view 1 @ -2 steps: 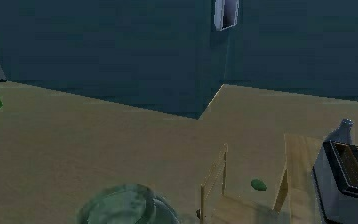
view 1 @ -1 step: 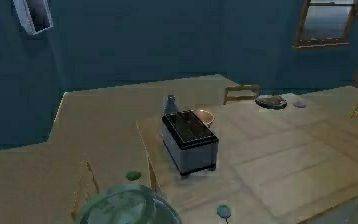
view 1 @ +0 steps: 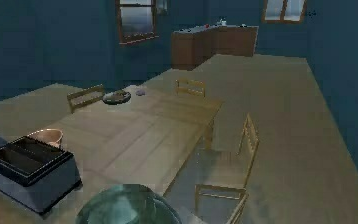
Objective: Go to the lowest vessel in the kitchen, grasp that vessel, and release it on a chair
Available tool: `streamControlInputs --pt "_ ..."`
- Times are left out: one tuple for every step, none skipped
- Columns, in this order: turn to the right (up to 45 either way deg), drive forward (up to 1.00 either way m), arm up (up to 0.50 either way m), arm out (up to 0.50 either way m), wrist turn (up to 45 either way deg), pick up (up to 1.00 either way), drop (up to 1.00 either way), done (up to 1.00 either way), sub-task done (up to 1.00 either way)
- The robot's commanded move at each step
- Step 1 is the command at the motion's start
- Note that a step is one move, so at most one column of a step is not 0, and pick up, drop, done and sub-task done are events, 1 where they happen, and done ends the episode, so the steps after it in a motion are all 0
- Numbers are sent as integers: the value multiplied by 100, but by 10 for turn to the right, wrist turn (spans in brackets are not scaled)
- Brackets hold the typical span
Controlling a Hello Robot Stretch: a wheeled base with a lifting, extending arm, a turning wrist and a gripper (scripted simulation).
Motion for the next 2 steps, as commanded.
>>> streamControlInputs --pt "330 0 0 0 0 0 0 0 0" --pt "30 0 0 0 0 0 0 0 0"
